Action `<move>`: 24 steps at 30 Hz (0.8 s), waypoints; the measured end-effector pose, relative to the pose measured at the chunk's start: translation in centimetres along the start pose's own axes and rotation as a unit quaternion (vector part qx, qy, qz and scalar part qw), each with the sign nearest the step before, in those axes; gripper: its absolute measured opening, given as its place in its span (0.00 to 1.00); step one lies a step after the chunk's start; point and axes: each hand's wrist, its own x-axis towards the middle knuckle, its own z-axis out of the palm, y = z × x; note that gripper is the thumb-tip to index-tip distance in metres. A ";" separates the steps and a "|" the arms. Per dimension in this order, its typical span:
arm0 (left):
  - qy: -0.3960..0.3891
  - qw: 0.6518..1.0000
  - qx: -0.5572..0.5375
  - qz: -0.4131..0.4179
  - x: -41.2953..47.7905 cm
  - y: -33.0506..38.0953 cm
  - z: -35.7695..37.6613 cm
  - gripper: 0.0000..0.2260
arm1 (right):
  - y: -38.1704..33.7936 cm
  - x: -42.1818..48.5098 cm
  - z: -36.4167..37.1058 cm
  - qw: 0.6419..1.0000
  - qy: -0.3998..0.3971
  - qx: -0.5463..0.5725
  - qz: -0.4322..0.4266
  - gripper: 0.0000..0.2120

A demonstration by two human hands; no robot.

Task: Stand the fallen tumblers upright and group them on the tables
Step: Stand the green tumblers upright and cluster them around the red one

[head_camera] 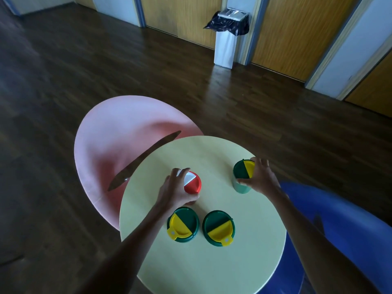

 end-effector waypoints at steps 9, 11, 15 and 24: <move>-0.008 1.000 0.001 -0.023 -0.6 0.2 -0.6 0.41 | -4.3 -4.2 3.2 0.987 -0.105 0.049 -0.108 0.44; -0.009 1.000 -0.005 -0.026 -0.8 0.0 -0.6 0.41 | -4.7 -4.5 3.6 0.985 -0.117 0.055 -0.116 0.44; -0.015 0.999 -0.018 -0.022 -1.3 -0.1 -0.6 0.41 | -5.1 -5.0 3.9 0.981 -0.125 0.055 -0.136 0.43; -0.027 1.000 -0.004 0.016 -1.8 -0.6 -0.4 0.40 | -4.8 -5.3 4.0 0.975 -0.152 0.061 -0.147 0.43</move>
